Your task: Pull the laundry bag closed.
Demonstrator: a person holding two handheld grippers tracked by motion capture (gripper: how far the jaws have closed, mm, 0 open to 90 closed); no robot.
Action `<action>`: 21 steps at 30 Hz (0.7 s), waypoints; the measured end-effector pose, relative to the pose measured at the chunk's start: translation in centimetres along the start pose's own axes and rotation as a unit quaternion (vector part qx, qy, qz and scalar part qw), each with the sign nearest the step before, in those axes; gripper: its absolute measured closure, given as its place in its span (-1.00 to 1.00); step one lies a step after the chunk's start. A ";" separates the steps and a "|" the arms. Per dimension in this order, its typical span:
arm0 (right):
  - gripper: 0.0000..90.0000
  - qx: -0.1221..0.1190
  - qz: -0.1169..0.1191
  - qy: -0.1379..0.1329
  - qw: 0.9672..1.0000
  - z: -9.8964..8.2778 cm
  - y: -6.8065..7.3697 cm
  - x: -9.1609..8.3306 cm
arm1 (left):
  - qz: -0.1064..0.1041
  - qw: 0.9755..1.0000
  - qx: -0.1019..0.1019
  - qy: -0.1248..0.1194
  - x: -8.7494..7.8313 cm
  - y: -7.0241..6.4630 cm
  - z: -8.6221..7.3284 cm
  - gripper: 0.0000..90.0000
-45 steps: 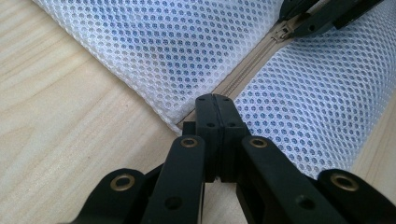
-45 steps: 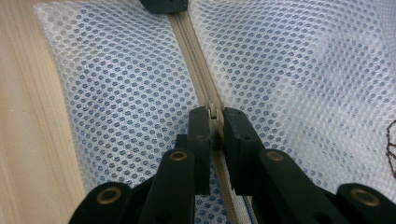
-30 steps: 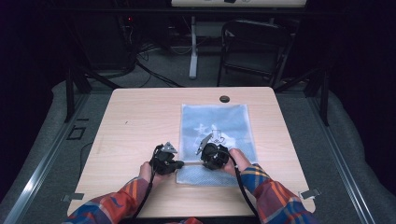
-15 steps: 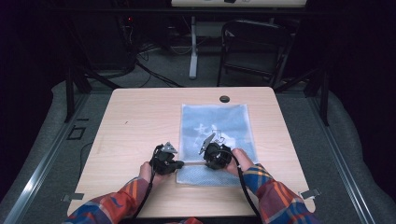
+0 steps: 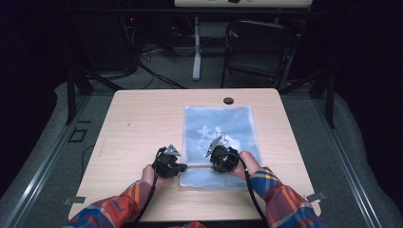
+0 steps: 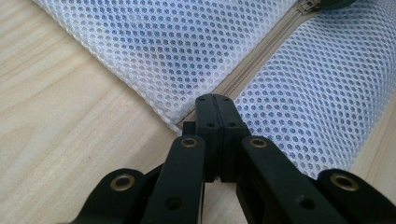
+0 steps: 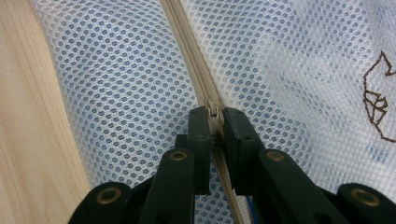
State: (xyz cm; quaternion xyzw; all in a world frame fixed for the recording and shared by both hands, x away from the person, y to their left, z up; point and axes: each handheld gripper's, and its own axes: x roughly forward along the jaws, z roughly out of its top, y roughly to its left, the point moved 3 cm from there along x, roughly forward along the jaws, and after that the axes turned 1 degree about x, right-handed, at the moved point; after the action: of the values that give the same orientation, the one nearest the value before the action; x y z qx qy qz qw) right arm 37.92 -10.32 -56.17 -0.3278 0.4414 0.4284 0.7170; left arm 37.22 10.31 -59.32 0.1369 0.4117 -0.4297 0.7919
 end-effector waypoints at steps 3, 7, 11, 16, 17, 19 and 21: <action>0.82 0.001 0.000 -0.002 1.000 -0.1 -0.1 0.0 | 0.000 1.000 0.000 0.000 0.0 0.0 0.0 1.00; 0.82 0.001 -0.001 0.000 1.000 -0.3 -0.2 -0.1 | -0.002 1.000 -0.004 -0.002 0.0 0.0 0.0 1.00; 0.82 0.002 -0.001 0.000 1.000 -0.4 -0.2 -0.1 | -0.001 1.000 -0.005 -0.003 0.0 0.1 -0.1 1.00; 0.82 0.004 -0.002 0.003 1.000 -0.6 -0.2 -0.2 | -0.002 1.000 -0.005 -0.004 0.0 0.0 -0.1 1.00; 0.82 0.004 -0.001 0.003 1.000 -0.6 -0.3 -0.2 | -0.001 1.000 -0.004 -0.004 0.0 0.0 -0.1 1.00; 0.82 0.007 -0.001 0.002 1.000 -0.8 -0.3 -0.3 | -0.001 1.000 -0.004 -0.004 0.0 0.0 -0.1 1.00; 0.82 0.007 -0.003 0.004 1.000 -0.9 -0.4 -0.4 | 0.000 1.000 -0.004 -0.003 0.0 0.0 -0.1 1.00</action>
State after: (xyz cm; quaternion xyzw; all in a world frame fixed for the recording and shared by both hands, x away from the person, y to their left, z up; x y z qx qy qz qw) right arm 37.86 -11.43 -56.11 -0.3261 0.4461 0.4218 0.7188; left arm 37.19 10.33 -59.36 0.1323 0.4109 -0.4285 0.7938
